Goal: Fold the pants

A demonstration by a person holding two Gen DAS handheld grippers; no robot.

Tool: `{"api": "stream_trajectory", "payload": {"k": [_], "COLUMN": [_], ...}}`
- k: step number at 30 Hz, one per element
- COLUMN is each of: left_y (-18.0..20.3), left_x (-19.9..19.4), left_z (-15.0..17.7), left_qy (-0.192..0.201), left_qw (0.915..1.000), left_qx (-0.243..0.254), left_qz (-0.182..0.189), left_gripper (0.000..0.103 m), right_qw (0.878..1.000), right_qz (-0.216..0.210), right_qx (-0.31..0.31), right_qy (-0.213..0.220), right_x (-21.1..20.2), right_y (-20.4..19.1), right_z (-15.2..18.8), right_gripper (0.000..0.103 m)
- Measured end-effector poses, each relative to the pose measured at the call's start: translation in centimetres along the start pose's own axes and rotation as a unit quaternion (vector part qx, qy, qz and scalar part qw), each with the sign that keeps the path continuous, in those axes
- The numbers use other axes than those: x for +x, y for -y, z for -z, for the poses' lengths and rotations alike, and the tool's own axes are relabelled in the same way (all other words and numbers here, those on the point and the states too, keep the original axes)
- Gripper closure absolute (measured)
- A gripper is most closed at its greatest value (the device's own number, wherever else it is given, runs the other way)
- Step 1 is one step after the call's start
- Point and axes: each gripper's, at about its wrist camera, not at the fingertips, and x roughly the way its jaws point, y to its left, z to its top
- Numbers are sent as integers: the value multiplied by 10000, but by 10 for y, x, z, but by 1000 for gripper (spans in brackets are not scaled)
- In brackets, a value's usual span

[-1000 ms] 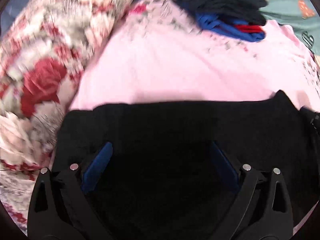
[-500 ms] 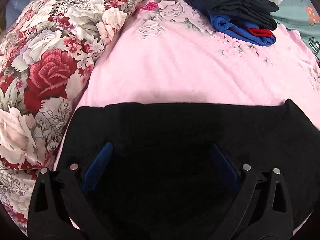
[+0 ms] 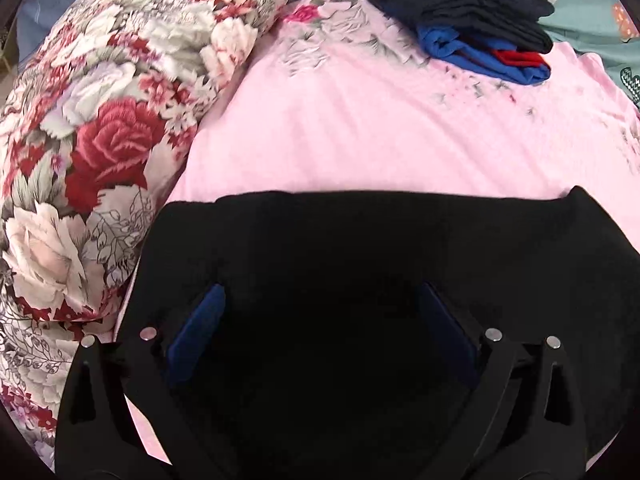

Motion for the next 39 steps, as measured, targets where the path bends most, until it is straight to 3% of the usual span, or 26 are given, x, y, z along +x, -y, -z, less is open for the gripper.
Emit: {"api": "stream_trajectory", "payload": {"k": [1,2,3,5,6,7,8,10,13,14,15,16,17,18,20,21,23,25,28,32,37,38,39], "left_y": [0,1,2,7,14,20,27,44,64,70,74,76,78,77,72,70,71,75,82,94,107,108,109], "left_x": [-3,-5,-8,-24,-33,-41,-46,-55,-56,-50,-42,-37,-33,-30,-27,-29,-33,-36,-45,-50,-38,-39,-39], "left_z": [1,1,1,4,6,9,10,16,27,30,31,32,32,34,35,36,37,39,51,65,73,73,72], "left_qy": [34,56,84,254,363,415,435,405,237,130,58,4,-82,-170,-284,-272,-160,-77,-63,-109,-65,-65,-59], "left_qw": [10000,10000,10000,9995,9989,9983,9972,9937,9871,9865,9869,9878,9892,9900,9897,9893,9889,9874,9811,9741,9803,9804,9802], "left_qx": [9,27,41,56,130,236,380,653,961,1057,1116,1128,1103,1046,853,793,824,963,1200,1528,1574,1546,1548], "left_qz": [15,18,28,162,255,343,476,813,1255,1243,1163,1070,964,930,1117,1195,1229,1254,1519,1664,1189,1220,1236], "left_gripper": [5,5,5,5,5,5,5,5,5,5,5,5,5,5,5,5,5,5,5,5,2,2,2], "right_qw": [9996,9976,9931,9656,9597,9616,9631,9740,9881,9881,9843,9826,9776,9639,9424,9392,9409,9329,9392,9441,9354,9335,9336], "right_qz": [27,323,798,2111,2107,1530,1222,1184,509,574,933,871,892,1316,1695,1556,1349,1761,1371,1361,1400,1466,1675], "right_qx": [290,571,736,1223,1545,1908,1986,1433,1176,1260,1395,1480,1664,1934,2221,2318,2414,2595,2758,2539,2777,2796,2723], "right_qy": [56,238,447,902,1030,1246,1345,1299,856,664,550,702,932,1272,1839,2000,1956,1772,1521,1605,1680,1702,1620], "right_x": [-13,-29,-43,-83,-98,-116,-127,-136,-118,-111,-107,-111,-119,-135,-161,-172,-178,-178,-164,-150,-140,-139,-134], "right_y": [20,41,58,104,120,130,127,105,84,89,102,111,123,132,135,133,132,134,142,142,159,160,159], "right_z": [1,0,2,10,15,24,31,40,46,48,51,53,54,56,62,68,75,86,105,105,83,80,75], "right_gripper": [47,47,47,43,47,46,42,27,24,24,24,32,34,36,36,34,33,29,29,29,29,30,51]}}
